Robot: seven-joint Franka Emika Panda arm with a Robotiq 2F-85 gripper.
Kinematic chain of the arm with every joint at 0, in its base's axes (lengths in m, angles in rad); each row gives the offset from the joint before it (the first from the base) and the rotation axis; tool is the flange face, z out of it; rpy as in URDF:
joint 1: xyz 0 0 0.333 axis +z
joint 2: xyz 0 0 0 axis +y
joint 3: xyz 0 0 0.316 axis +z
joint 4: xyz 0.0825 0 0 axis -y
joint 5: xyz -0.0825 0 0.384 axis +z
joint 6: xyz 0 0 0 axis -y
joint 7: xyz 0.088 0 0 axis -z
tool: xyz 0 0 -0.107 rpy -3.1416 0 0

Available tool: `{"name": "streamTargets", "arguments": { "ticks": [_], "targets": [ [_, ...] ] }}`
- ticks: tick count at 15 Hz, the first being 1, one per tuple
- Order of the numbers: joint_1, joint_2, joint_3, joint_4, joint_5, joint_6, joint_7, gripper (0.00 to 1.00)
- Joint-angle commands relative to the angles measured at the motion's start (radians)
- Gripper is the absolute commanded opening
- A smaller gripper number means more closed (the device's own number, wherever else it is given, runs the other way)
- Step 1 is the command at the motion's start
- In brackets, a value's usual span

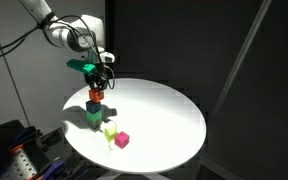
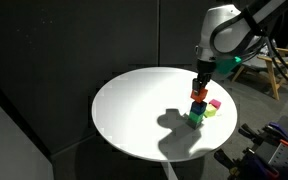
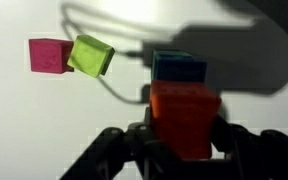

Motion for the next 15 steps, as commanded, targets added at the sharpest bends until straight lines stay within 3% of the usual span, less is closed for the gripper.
{"name": "streamTargets", "arguments": {
  "ticks": [1, 15],
  "targets": [
    [-0.013, -0.02, -0.019, 0.011, -0.024, -0.03, -0.001, 0.27],
    [-0.059, 0.002, -0.08, 0.023, -0.051, -0.02, -0.005, 0.27]
  ]
}}
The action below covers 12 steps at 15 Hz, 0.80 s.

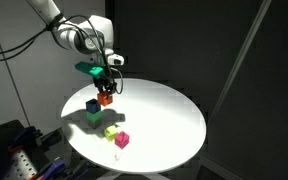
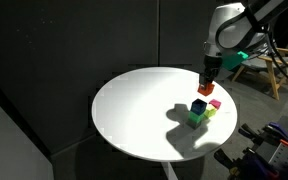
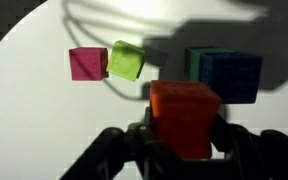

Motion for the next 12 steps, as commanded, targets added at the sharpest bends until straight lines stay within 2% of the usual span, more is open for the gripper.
{"name": "streamTargets", "arguments": {
  "ticks": [1, 12],
  "targets": [
    [-0.015, 0.005, -0.009, 0.015, -0.017, -0.016, -0.006, 0.27],
    [-0.027, 0.085, -0.014, 0.02, -0.002, 0.001, -0.034, 0.27]
  ]
}}
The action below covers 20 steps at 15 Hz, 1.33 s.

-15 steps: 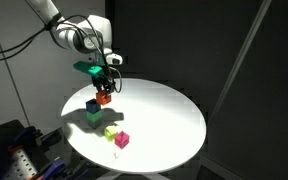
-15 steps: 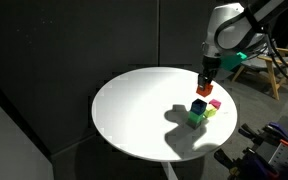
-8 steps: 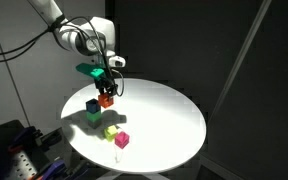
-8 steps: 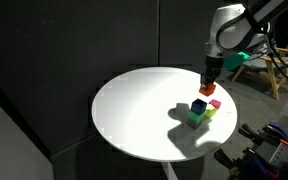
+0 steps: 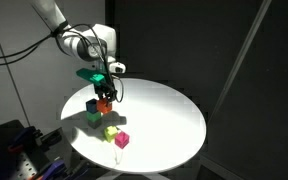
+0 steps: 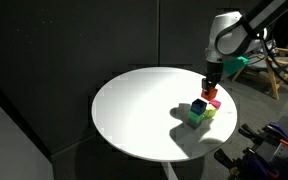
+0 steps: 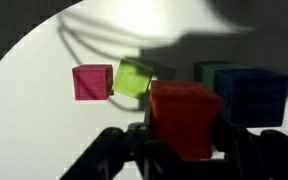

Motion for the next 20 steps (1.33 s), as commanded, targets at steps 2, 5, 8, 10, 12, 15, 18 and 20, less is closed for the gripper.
{"name": "streamTargets", "arguments": {
  "ticks": [2, 5, 8, 10, 12, 15, 18, 20],
  "targets": [
    [-0.01, 0.046, -0.003, 0.023, -0.005, 0.007, -0.029, 0.27],
    [-0.014, 0.074, -0.007, 0.032, -0.005, 0.012, -0.032, 0.27],
    [-0.019, 0.094, -0.014, 0.045, -0.005, 0.012, -0.036, 0.27],
    [-0.026, 0.105, -0.018, 0.053, -0.005, 0.013, -0.04, 0.27],
    [-0.035, 0.112, -0.023, 0.058, -0.005, 0.019, -0.049, 0.27],
    [-0.055, 0.119, -0.024, 0.058, 0.007, 0.048, -0.077, 0.27],
    [-0.074, 0.13, -0.028, 0.056, 0.009, 0.086, -0.101, 0.27],
    [-0.088, 0.139, -0.03, 0.056, 0.014, 0.104, -0.117, 0.27]
  ]
}}
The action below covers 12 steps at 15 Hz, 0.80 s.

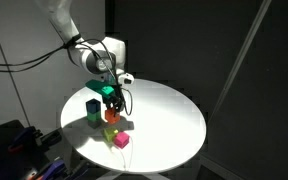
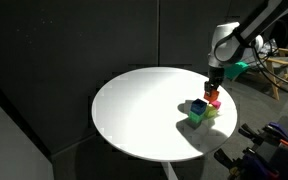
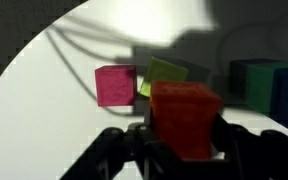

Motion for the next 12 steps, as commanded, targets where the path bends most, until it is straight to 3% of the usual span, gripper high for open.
{"name": "streamTargets", "arguments": {
  "ticks": [1, 12],
  "targets": [
    [-0.029, 0.018, -0.004, 0.012, 0.016, 0.032, -0.055, 0.27],
    [-0.099, 0.052, -0.009, 0.012, 0.027, 0.087, -0.128, 0.27]
  ]
}}
